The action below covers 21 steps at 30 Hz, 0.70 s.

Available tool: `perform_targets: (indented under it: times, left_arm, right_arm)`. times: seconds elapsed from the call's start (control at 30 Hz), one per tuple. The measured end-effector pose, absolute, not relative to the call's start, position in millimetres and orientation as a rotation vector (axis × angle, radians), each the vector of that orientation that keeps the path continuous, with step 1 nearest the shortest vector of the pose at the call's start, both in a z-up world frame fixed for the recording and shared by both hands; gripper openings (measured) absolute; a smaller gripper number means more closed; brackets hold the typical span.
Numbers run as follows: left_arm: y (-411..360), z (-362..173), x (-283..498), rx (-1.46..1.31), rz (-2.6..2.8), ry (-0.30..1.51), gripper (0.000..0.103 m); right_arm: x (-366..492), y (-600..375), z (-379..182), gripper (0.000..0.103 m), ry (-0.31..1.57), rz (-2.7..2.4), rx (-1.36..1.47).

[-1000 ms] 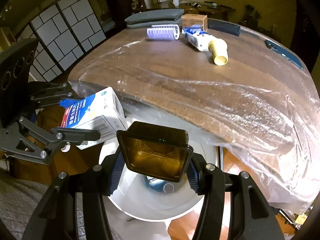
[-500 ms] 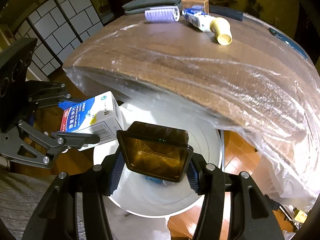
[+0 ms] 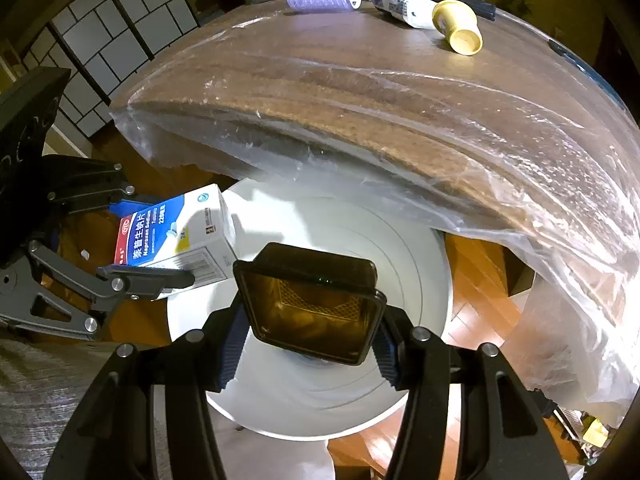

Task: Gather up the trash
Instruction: 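Carry the Naproxen box and brown bottle over the white bin with both tools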

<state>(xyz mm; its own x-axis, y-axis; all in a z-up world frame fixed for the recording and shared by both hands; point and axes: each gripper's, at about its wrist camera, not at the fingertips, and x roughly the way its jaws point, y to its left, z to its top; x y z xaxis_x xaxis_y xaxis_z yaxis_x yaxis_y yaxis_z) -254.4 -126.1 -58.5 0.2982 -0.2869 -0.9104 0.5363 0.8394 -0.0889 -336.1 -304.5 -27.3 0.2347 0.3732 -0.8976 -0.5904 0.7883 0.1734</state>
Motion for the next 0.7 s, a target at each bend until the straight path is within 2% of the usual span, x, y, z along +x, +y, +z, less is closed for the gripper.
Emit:
perform_targets:
  times: [0.7]
  left_arm:
    - [-141,-85,-244,0.263,-0.520,1.194,0.047]
  right_arm:
    - [-320,-289,-55,0.054,1.170,0.623,-0.236]
